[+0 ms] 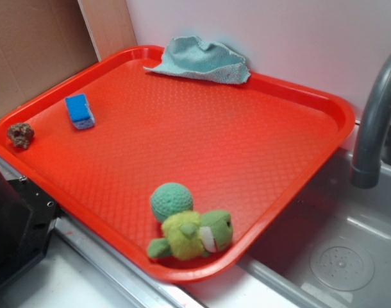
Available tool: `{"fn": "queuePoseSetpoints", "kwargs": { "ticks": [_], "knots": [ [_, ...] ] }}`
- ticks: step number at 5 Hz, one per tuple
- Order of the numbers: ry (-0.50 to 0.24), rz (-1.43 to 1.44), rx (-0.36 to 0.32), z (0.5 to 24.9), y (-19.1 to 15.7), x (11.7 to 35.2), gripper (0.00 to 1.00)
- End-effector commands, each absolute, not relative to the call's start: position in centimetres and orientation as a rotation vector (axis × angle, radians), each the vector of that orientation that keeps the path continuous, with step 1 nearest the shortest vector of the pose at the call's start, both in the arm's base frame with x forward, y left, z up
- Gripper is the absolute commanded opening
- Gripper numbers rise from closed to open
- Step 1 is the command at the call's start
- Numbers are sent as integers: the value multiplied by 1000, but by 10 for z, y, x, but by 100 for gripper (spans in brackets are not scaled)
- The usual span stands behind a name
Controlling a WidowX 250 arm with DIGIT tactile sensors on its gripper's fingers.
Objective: Grab the blue sponge.
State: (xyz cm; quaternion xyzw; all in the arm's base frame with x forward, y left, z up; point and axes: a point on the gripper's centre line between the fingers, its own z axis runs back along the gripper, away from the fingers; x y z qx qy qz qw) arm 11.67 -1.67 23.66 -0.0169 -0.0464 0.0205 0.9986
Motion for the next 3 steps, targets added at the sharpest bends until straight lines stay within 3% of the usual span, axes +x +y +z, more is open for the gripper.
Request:
{"fn": "queuePoseSetpoints", "kwargs": {
  "ticks": [1,2,3],
  "knots": [
    [-93,41,-34,237,-17,117,100],
    [-22,282,103,207,25,140,100],
    [-117,531,-13,193,50,149,100]
  ]
}}
